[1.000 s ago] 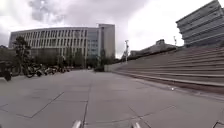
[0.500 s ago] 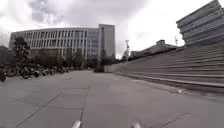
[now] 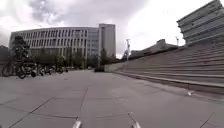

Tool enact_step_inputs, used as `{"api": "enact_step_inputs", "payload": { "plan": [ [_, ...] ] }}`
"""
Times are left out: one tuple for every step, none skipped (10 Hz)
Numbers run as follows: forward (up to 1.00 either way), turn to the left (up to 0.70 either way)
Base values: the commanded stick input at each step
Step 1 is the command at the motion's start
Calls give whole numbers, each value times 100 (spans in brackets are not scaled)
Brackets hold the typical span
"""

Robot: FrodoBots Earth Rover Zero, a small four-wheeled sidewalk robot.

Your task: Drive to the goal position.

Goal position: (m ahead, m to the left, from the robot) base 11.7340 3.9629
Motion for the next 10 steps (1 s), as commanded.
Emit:
{"api": "enact_step_inputs", "payload": {
  "plan": [
    [70, 0],
    [70, 0],
    [70, 0],
    [70, 0],
    [70, 0],
    [70, 0],
    [70, 0],
    [70, 0],
    [70, 0],
    [70, 0]
  ]
}}
